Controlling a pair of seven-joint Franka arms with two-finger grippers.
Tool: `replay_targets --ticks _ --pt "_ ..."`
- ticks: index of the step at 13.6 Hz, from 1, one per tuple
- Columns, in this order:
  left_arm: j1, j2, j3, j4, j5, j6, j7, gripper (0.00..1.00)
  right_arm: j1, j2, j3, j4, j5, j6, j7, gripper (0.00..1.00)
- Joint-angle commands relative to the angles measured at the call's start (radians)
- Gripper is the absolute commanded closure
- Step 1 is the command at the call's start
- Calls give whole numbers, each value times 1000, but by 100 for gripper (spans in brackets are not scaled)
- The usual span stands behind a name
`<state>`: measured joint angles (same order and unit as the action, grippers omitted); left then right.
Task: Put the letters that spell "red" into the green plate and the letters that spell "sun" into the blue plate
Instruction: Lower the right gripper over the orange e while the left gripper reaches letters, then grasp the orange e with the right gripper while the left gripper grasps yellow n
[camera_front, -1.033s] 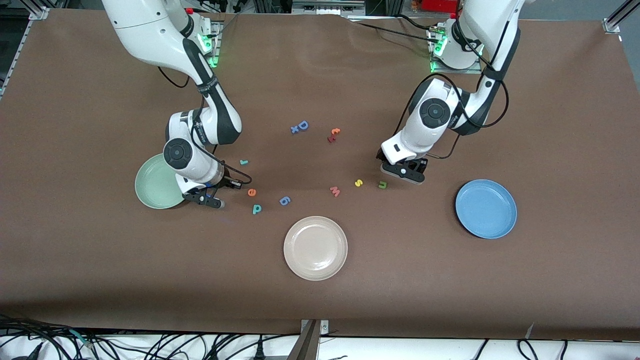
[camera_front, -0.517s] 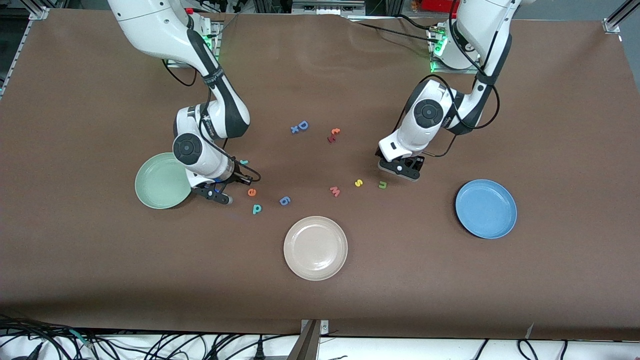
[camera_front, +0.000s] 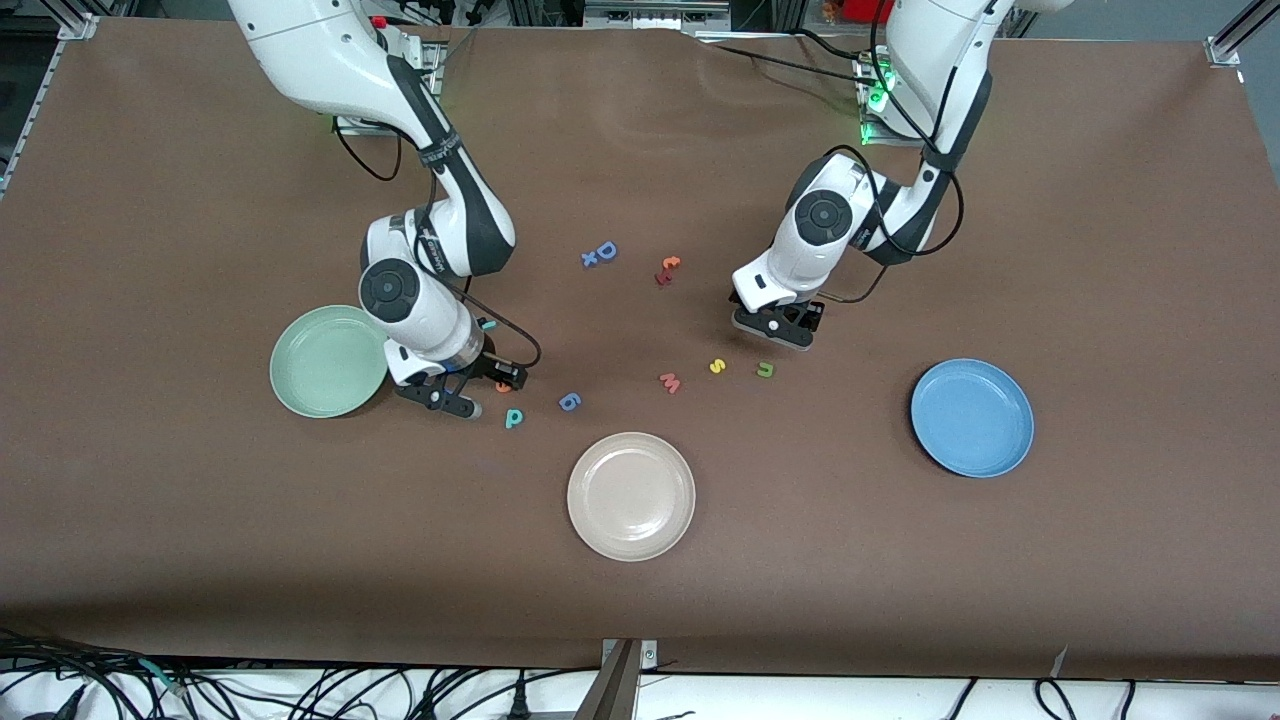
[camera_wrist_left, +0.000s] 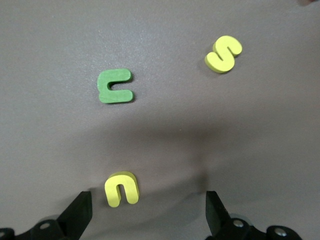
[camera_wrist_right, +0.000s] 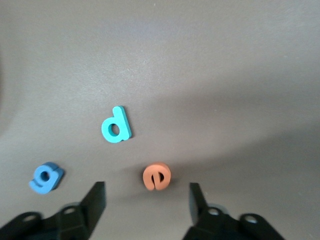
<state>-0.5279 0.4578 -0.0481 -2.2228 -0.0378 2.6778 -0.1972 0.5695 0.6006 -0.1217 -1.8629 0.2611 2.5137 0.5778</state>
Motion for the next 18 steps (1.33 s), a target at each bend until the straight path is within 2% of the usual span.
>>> replay_targets --ticks 1,4,5,8,12,13,15,18 --pt "0 12 13 0 39 34 -27 1 9 62 -4 24 -48 51 -6 14" --pt "2 18 13 6 39 34 -28 6 9 73 -4 18 -51 51 1 15" --pt "2 18 14 6 39 34 -28 7 9 73 -4 15 -52 50 4 23" --pt "2 16 13 5 39 34 -28 21 7 73 -4 10 -52 45 5 71" --pt "8 12 13 3 39 34 -27 37 7 73 -4 8 -51 43 5 94" --pt "9 10 13 3 41 34 -28 42 9 71 -6 8 -51 42 4 94" --pt "14 10 13 3 41 34 -27 45 9 45 -16 10 -52 -5 -6 94" --pt "31 9 13 2 42 34 -24 47 6 -66 -93 19 -56 -207 -76 94"
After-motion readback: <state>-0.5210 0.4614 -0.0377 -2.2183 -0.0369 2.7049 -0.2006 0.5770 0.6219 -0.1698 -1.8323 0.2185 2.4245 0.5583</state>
